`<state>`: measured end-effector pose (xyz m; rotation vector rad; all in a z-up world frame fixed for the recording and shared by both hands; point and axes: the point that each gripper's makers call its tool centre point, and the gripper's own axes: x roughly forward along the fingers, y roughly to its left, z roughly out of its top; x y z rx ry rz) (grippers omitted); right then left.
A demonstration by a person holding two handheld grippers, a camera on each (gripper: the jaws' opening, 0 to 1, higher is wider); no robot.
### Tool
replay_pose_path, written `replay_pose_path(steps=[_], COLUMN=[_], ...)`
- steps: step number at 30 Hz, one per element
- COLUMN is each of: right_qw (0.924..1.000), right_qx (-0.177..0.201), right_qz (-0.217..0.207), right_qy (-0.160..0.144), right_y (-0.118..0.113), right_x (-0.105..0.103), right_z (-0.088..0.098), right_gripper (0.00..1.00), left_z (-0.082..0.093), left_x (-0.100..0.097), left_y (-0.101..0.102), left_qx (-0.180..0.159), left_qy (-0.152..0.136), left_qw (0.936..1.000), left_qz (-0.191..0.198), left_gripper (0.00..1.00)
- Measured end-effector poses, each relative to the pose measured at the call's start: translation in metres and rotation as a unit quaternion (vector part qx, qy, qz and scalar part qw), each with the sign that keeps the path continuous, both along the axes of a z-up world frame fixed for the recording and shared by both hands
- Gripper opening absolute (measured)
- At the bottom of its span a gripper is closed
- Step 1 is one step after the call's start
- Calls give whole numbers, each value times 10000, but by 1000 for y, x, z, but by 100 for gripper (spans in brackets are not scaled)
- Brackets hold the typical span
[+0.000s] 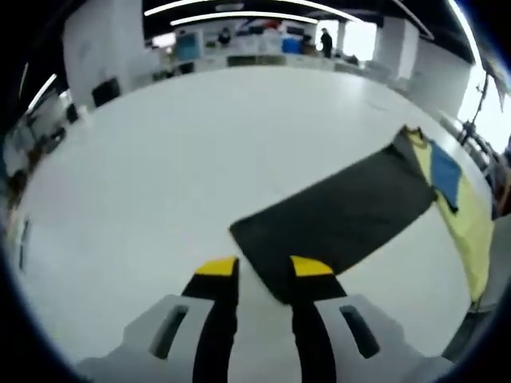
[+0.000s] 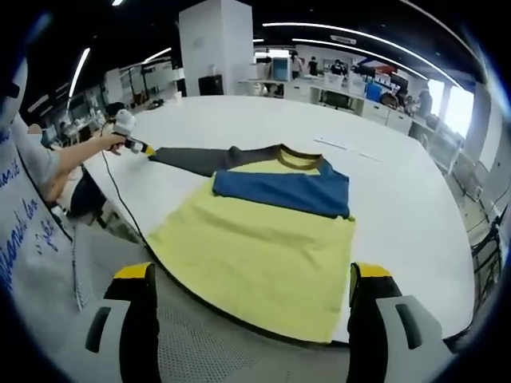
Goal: Fold the garment on the visible template until the final outline fits inside the template.
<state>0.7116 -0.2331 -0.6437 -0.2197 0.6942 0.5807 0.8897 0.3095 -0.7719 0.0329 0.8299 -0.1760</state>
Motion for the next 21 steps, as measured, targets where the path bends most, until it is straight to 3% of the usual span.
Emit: replay_pose_path(steps=[10, 21], right_qw=[10000, 10000], right_qx=[14, -4], right_qz=[-13, 13], right_qy=[-4, 3], right_y=[-1, -1], right_x=[1, 0], right_z=[1, 1], right_gripper=[100, 98], left_z=[-7, -12], left_x=[0, 6], left_y=[3, -2], left_qx=[77, 22], left_qy=[163, 243], left_qw=[9997, 9995], left_qz=[149, 188], left_gripper=[20, 8])
